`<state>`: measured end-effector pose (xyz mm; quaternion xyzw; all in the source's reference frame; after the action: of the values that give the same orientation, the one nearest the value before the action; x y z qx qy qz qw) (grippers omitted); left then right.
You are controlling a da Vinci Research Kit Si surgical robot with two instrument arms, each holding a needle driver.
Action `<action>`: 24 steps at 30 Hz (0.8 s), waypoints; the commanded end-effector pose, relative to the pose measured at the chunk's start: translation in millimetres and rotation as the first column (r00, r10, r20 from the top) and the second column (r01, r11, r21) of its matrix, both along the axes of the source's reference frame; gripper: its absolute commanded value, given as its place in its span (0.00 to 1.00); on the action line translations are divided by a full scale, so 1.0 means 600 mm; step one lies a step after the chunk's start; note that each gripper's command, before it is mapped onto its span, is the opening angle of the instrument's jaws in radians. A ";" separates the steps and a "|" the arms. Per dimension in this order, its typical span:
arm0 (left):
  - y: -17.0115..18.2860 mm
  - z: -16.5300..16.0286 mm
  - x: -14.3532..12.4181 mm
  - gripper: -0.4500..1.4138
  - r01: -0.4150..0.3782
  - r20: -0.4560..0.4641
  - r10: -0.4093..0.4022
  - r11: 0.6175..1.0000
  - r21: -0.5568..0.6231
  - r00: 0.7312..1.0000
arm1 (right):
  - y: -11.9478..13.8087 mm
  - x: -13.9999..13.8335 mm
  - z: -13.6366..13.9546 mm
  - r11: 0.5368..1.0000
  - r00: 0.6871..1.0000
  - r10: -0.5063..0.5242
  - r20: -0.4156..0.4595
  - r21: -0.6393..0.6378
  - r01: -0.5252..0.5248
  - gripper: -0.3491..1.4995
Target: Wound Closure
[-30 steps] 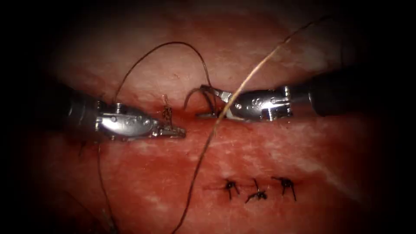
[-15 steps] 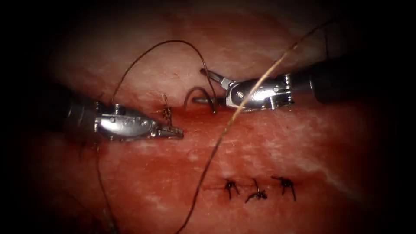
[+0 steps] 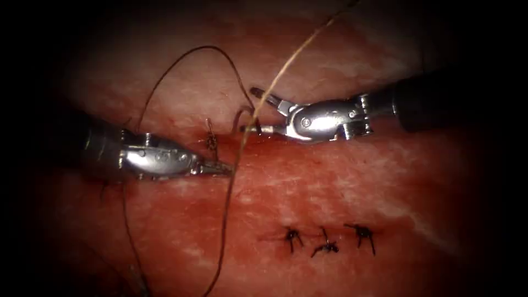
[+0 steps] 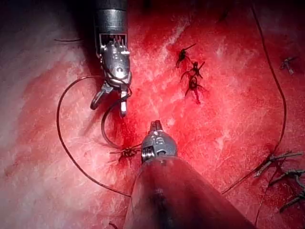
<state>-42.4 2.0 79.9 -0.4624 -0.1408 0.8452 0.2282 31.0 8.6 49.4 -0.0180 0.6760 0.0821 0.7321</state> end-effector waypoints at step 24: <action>-0.0013 0.0005 -0.0009 0.00 -0.001 0.001 0.001 1.000 0.004 1.000 | -0.0005 0.0025 0.0020 0.985 0.987 -0.157 -0.018 -0.081 0.155 0.00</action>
<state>-42.5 1.9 79.7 -0.4624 -0.1411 0.8449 0.2288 32.0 8.9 50.1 0.0057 0.6864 -0.0025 0.7272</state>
